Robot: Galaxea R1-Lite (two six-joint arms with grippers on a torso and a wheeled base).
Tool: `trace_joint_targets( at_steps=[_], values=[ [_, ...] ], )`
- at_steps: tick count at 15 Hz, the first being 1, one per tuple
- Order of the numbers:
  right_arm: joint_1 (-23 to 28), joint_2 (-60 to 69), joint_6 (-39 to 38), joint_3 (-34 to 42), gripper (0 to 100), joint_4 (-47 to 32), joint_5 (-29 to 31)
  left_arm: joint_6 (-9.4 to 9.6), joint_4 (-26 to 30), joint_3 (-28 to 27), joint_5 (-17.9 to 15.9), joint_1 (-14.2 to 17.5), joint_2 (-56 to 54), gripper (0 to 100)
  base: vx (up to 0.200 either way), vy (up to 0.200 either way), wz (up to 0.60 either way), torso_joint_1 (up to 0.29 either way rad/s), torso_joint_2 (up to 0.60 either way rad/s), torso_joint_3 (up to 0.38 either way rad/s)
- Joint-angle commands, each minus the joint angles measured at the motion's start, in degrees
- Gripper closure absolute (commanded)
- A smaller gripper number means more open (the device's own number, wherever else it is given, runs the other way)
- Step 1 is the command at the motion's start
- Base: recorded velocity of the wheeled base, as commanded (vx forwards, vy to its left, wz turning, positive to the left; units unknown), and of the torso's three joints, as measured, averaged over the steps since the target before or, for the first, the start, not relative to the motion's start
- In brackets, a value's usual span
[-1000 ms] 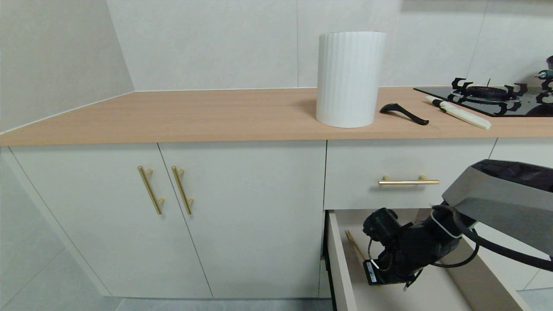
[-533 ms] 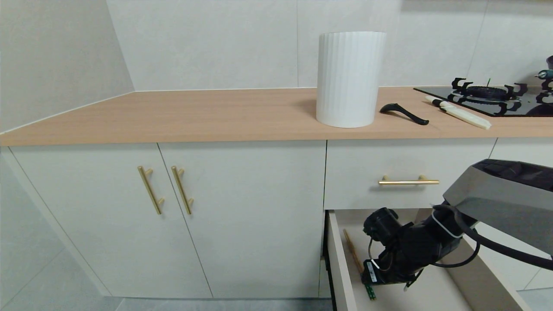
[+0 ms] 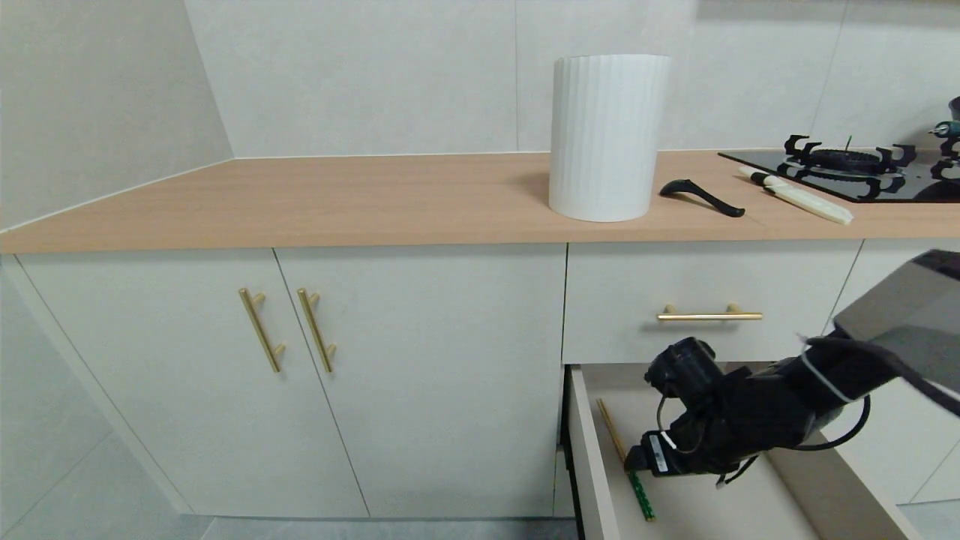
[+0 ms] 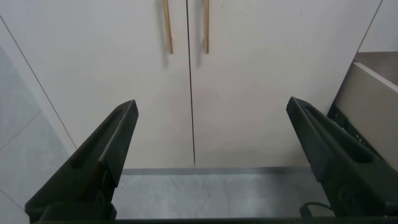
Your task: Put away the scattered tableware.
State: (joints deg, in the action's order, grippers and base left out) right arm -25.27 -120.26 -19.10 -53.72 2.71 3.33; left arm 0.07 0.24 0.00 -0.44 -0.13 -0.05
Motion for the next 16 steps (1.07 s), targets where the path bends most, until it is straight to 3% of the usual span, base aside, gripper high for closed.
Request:
trace_joint_targets(
  at_steps=[1, 4, 7, 10, 16],
  values=[
    [3.21, 15.41, 2.32, 1.87, 0, -0.42, 0.01, 0.01, 0.02, 0.00, 0.00, -0.04, 0.05, 0, 0.000, 0.000, 0.00, 0.000, 0.00, 0.000],
    [8.40, 24.81, 6.09, 1.52, 0, -2.18, -0.08, 0.01, 0.02, 0.00, 0.00, -0.04, 0.05, 0, 0.000, 0.000, 0.00, 0.000, 0.00, 0.000],
    [10.07, 27.89, 7.94, 1.69, 0, -2.18, 0.01, 0.01, 0.02, 0.00, 0.00, -0.04, 0.05, 0, 0.000, 0.000, 0.00, 0.000, 0.00, 0.000],
    [10.15, 28.15, 9.35, 1.96, 0, -2.00, 0.10, 0.01, 0.02, 0.00, 0.00, 0.05, 0.05, 0, 0.000, 0.000, 0.00, 0.012, -0.05, -0.025],
    [10.15, 28.06, 9.43, 2.40, 0, -1.83, 1.33, 0.01, 0.02, 0.00, 0.00, -0.04, 0.05, 0, 0.000, 0.000, 0.00, 0.119, -0.37, -0.272]
  ],
)
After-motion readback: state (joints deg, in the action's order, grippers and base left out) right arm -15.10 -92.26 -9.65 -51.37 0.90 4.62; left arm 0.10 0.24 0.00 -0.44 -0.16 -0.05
